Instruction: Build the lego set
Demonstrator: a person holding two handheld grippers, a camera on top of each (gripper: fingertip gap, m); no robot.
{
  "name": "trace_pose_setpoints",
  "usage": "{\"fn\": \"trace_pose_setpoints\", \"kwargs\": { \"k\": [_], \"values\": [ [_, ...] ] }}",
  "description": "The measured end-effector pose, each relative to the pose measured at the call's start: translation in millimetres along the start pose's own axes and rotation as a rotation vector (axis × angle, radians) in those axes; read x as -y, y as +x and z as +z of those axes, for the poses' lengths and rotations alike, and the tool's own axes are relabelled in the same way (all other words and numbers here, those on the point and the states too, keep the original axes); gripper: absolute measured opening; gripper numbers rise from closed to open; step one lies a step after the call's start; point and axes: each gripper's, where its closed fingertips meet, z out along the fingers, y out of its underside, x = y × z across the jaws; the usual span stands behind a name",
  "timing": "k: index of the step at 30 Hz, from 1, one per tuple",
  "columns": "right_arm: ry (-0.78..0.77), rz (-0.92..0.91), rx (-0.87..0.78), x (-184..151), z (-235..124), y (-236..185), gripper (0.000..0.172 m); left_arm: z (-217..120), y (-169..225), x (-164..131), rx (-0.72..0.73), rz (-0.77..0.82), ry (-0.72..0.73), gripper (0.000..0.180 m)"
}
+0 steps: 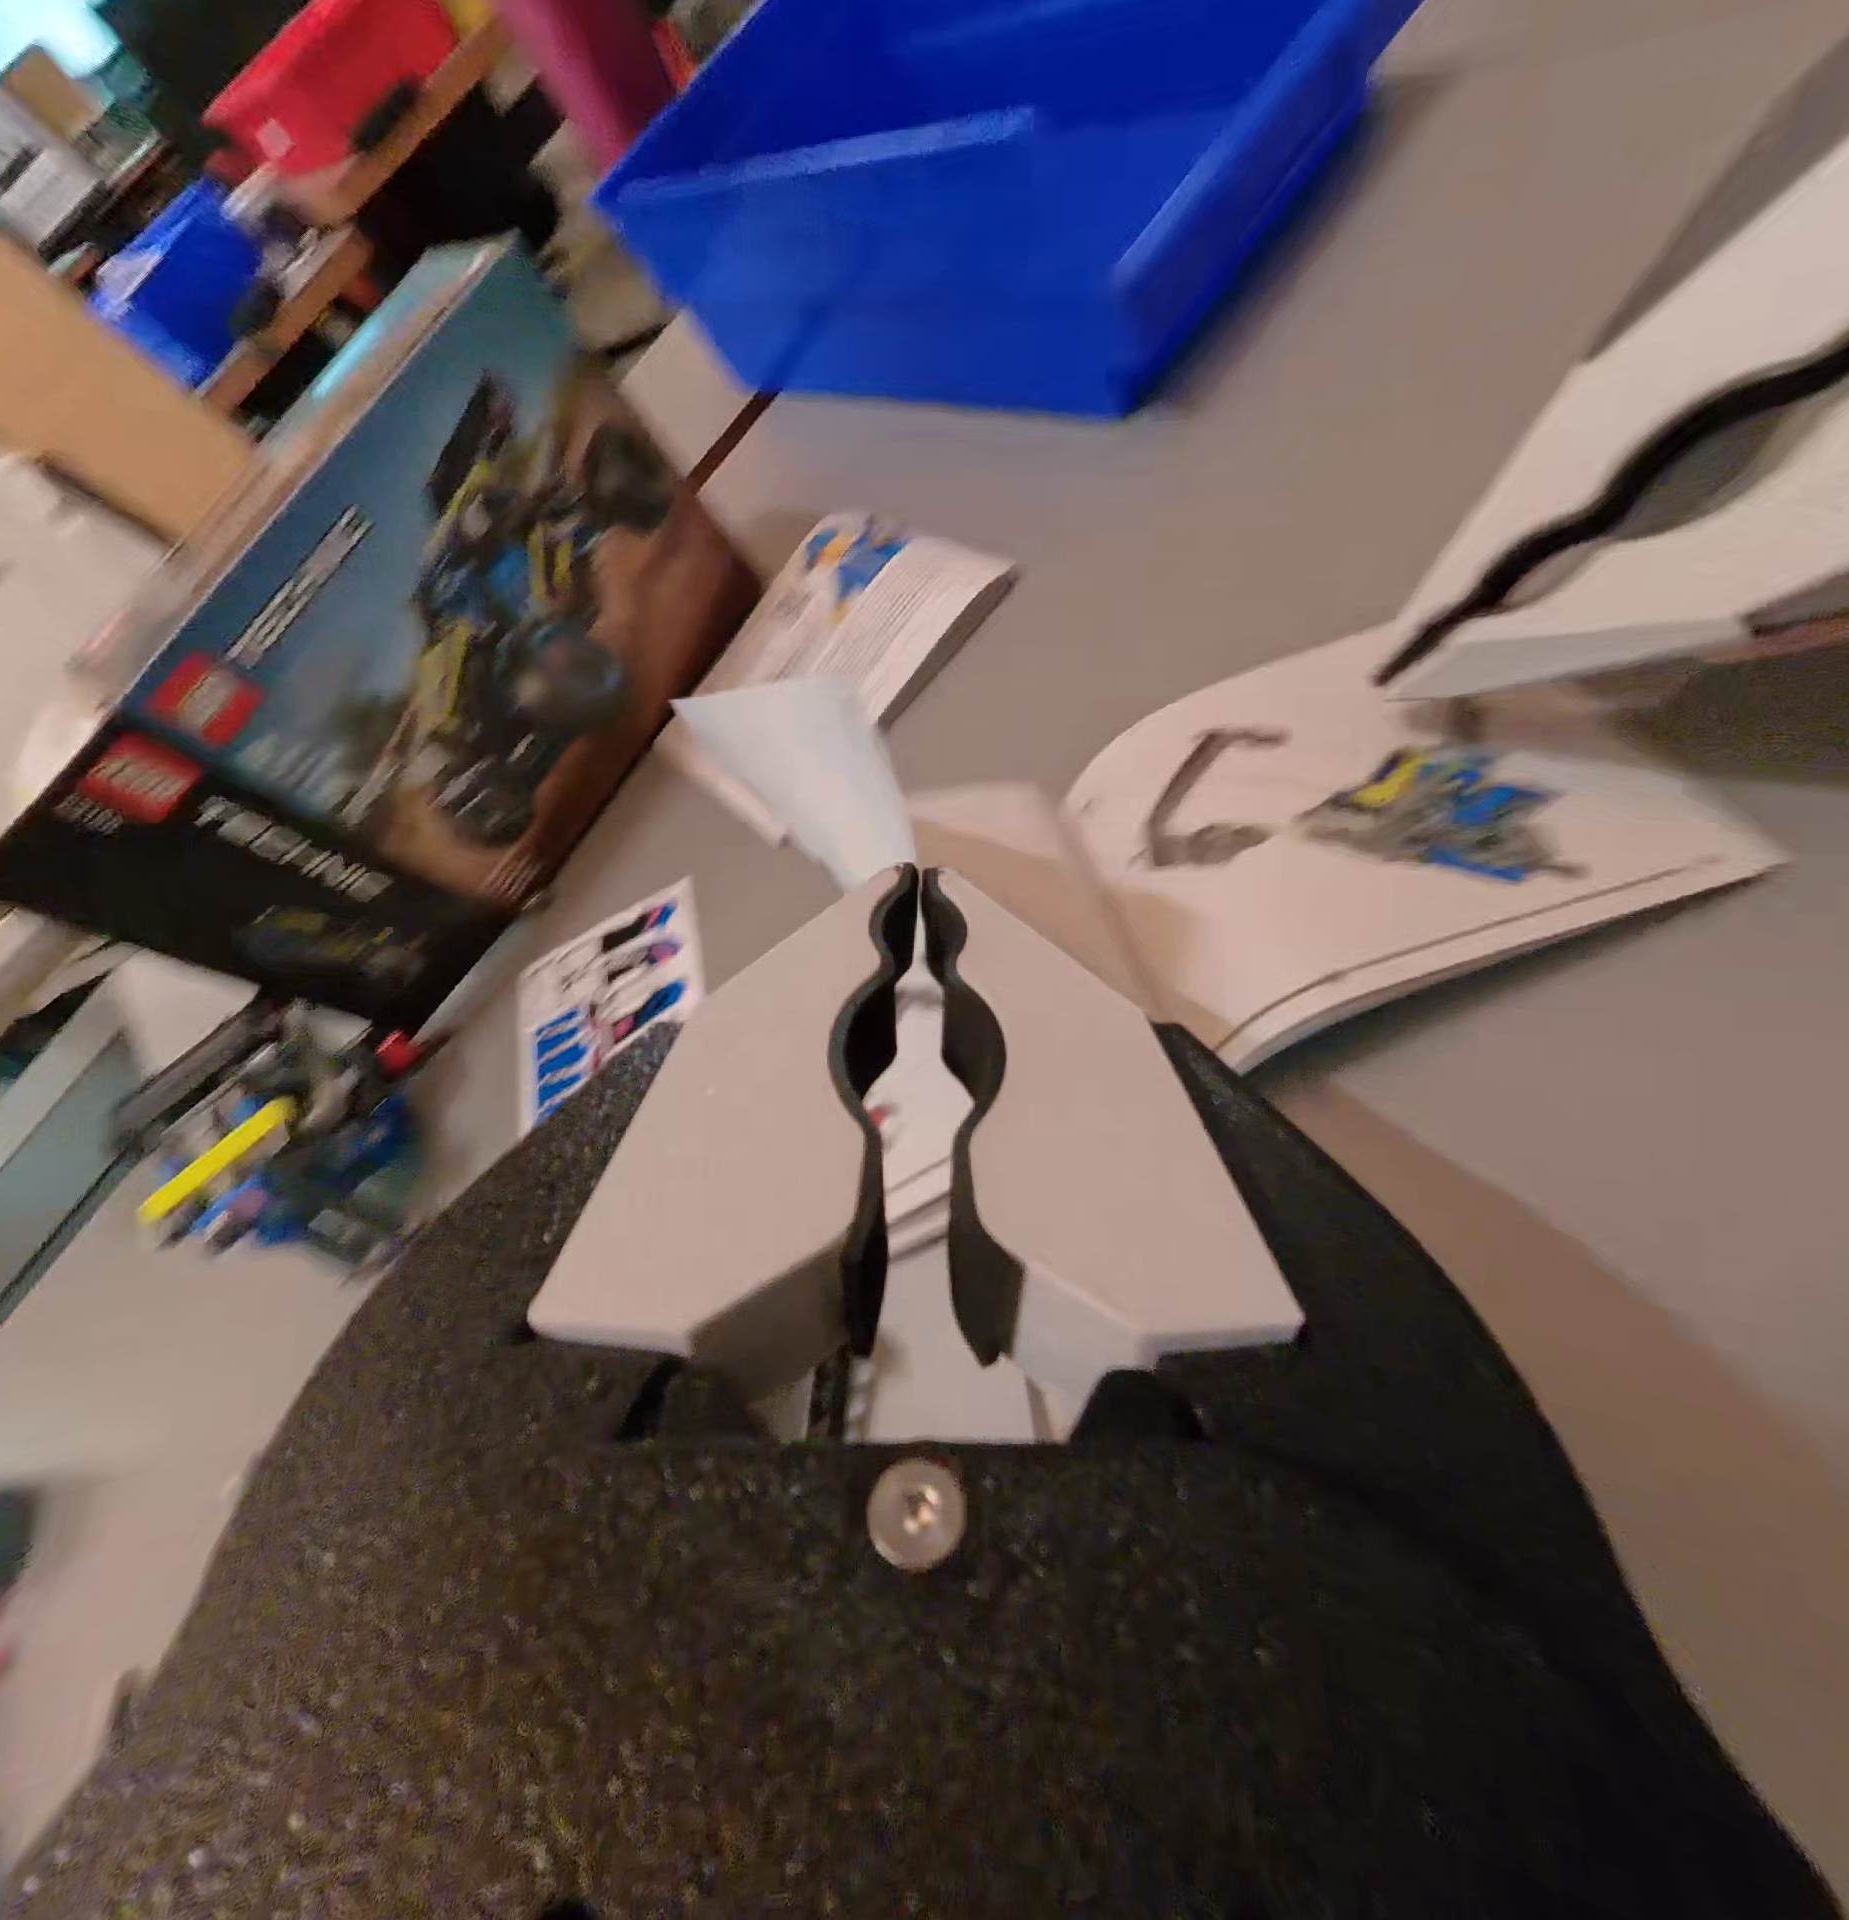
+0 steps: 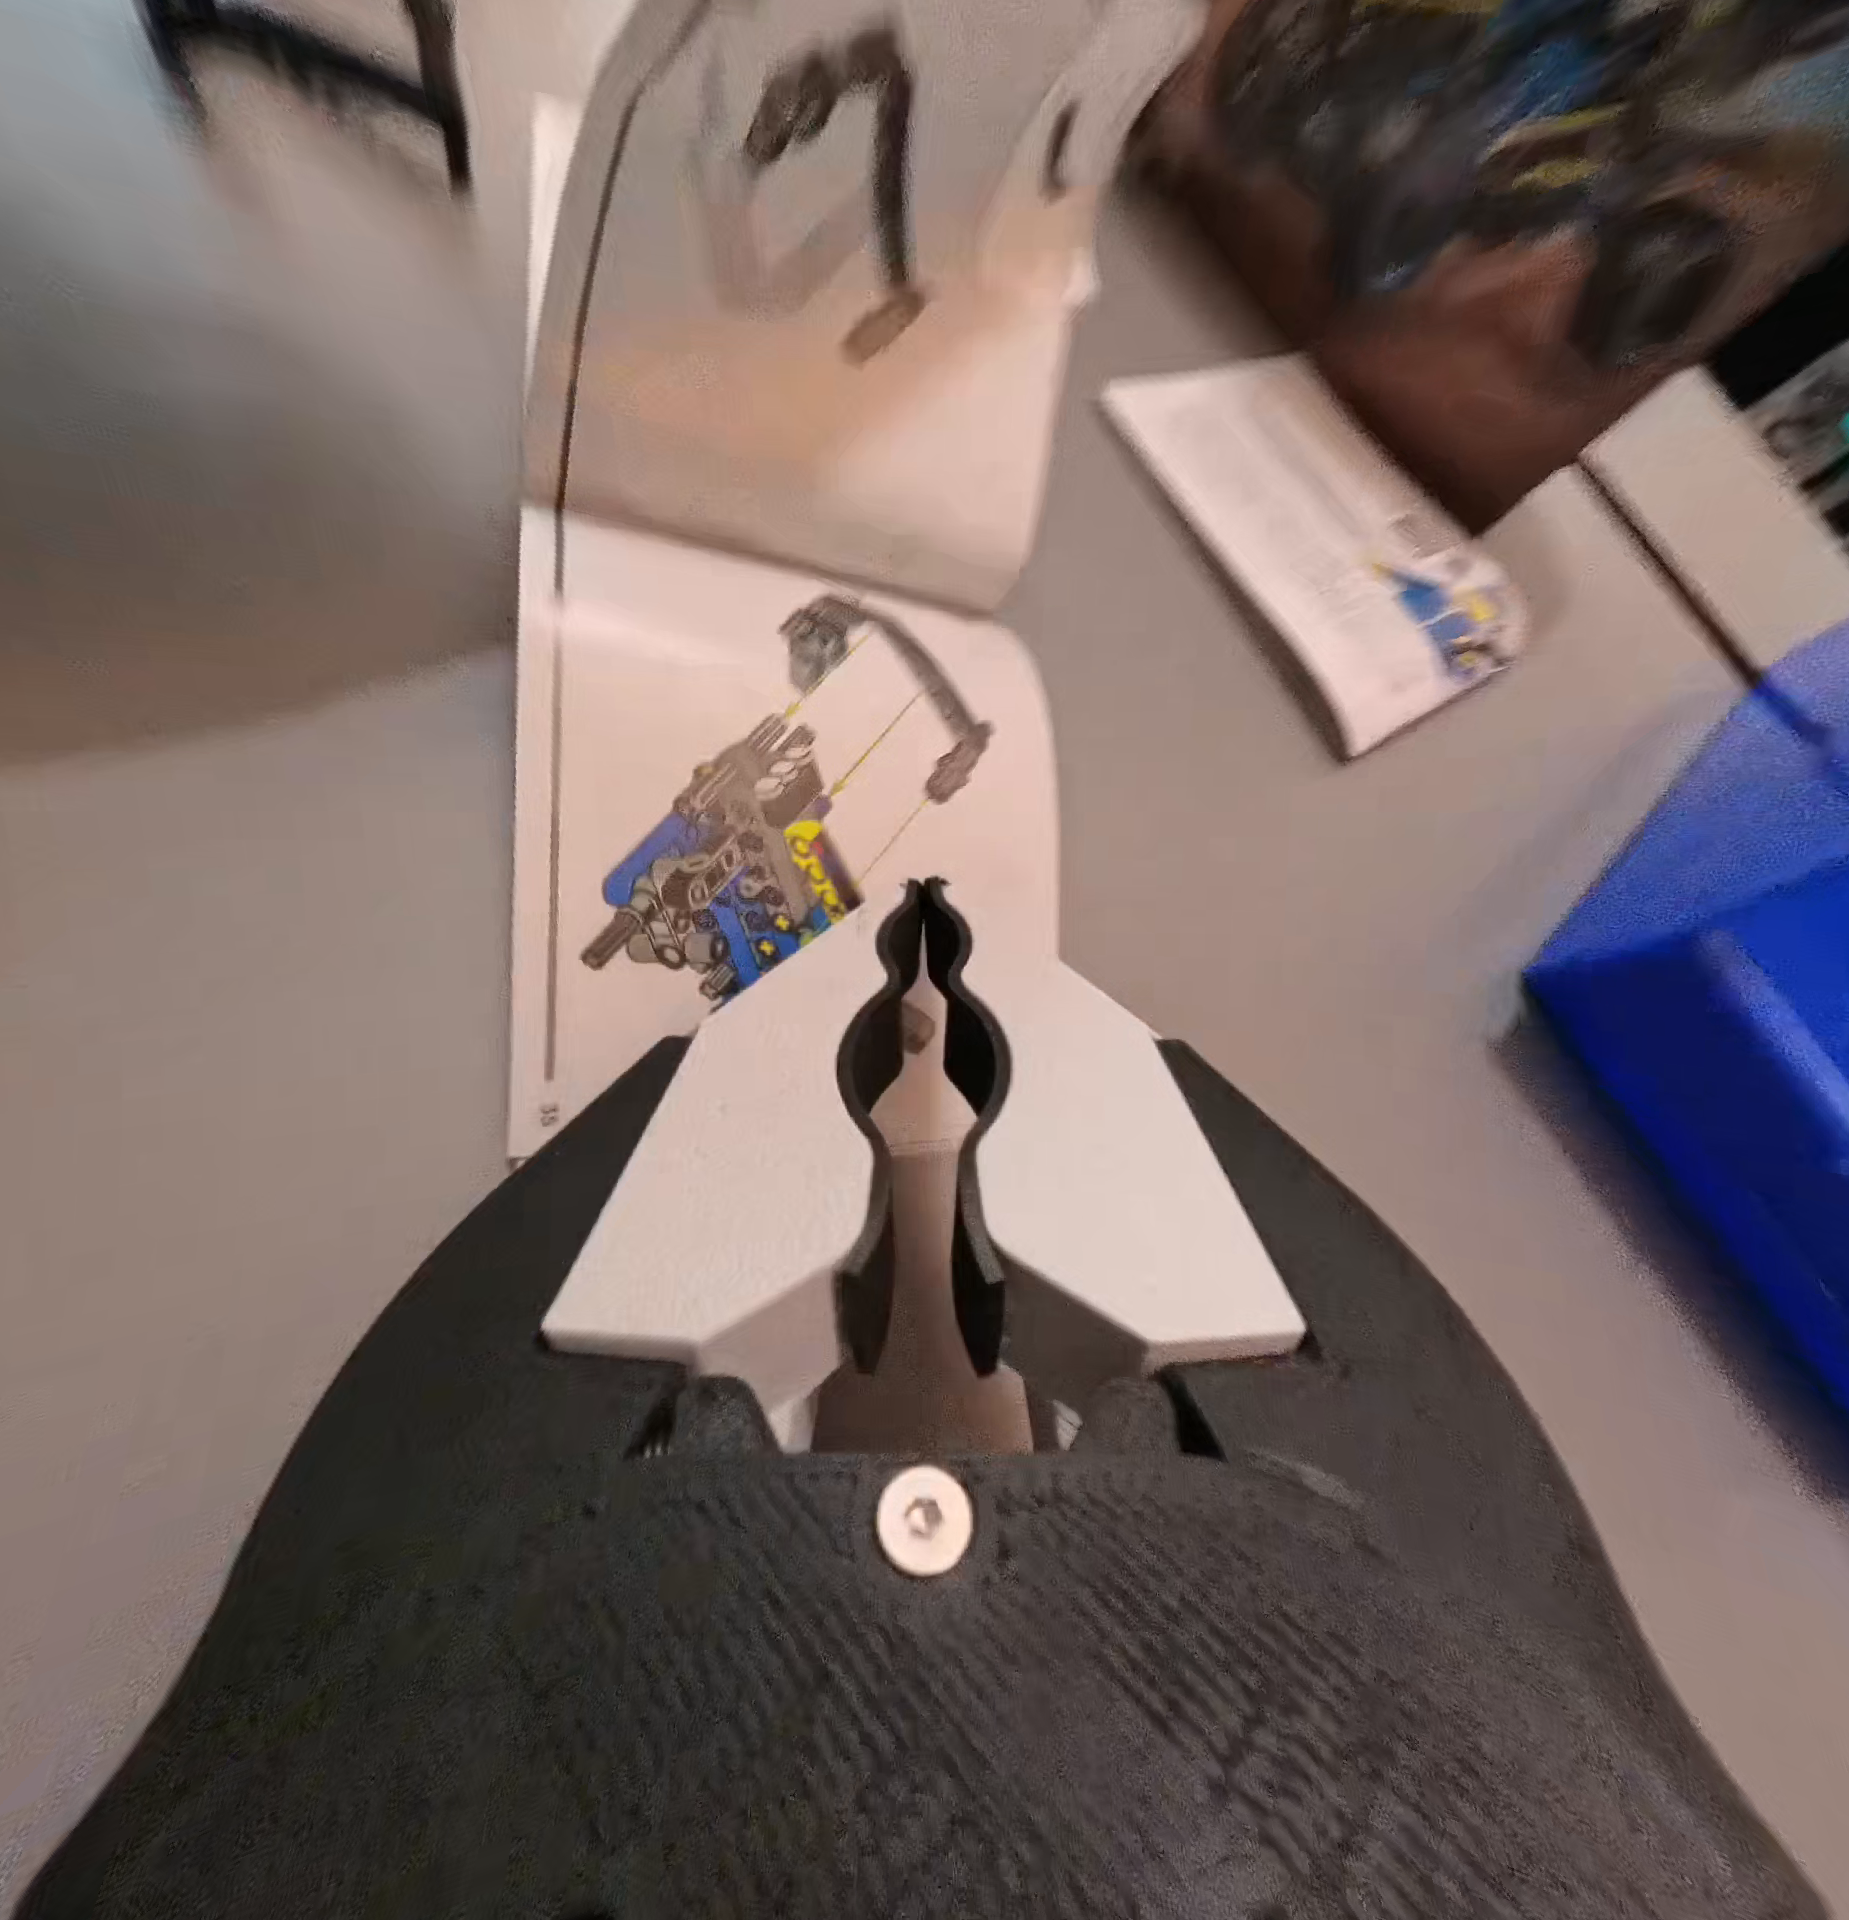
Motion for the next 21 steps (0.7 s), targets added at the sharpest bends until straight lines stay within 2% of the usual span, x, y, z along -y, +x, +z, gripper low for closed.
{"fn": "trace_pose_setpoints", "kwargs": {
  "k": [1, 4, 7, 10, 13, 14, 17, 18, 21],
  "values": [
    [-0.062, -0.037, 0.02, -6.3, 8.3, -6.1, 0.0, -0.2, -6.7, -10.6, 0.035, 0.012, -0.048, 0.001],
    [-0.092, -0.058, 0.007, -9.5, 12.7, -5.5, 0.0, -6.9, -25.2, -34.7, 0.135, 0.044, -0.137, 0.013],
    [-0.154, -0.09, -0.054, -20.6, 6.2, 6.3, 0.0, -21.3, -42.9, -39.2, 0.228, 0.035, -0.126, 0.021],
    [-0.208, -0.1, -0.105, -33.1, -2.1, 18.5, 0.0, -34.9, -43.2, -18.3, 0.276, 0.081, -0.052, 0.029],
    [-0.264, -0.114, -0.156, -42.1, -14.0, 29.9, 0.0, -37.8, -9.0, 15.2, 0.221, 0.196, 0.068, 0.026],
    [-0.221, -0.109, -0.19, -33.5, -17.2, 34.7, 0.0, -36.4, 3.2, 22.6, 0.198, 0.23, 0.1, 0.023],
    [0.064, -0.046, -0.217, 26.1, -15.6, 32.4, 0.0, -25.4, 28.4, 25.1, 0.127, 0.245, 0.113, 0.022],
    [0.09, -0.063, -0.195, 37.8, -6.8, 26.1, 0.0, -22.9, 32.2, 24.2, 0.111, 0.229, 0.116, 0.021],
    [0.012, -0.196, -0.159, 43.1, 29.9, 13.6, 0.0, -25.8, 33.1, 26.5, 0.112, 0.189, 0.15, 0.021]
  ]
}}
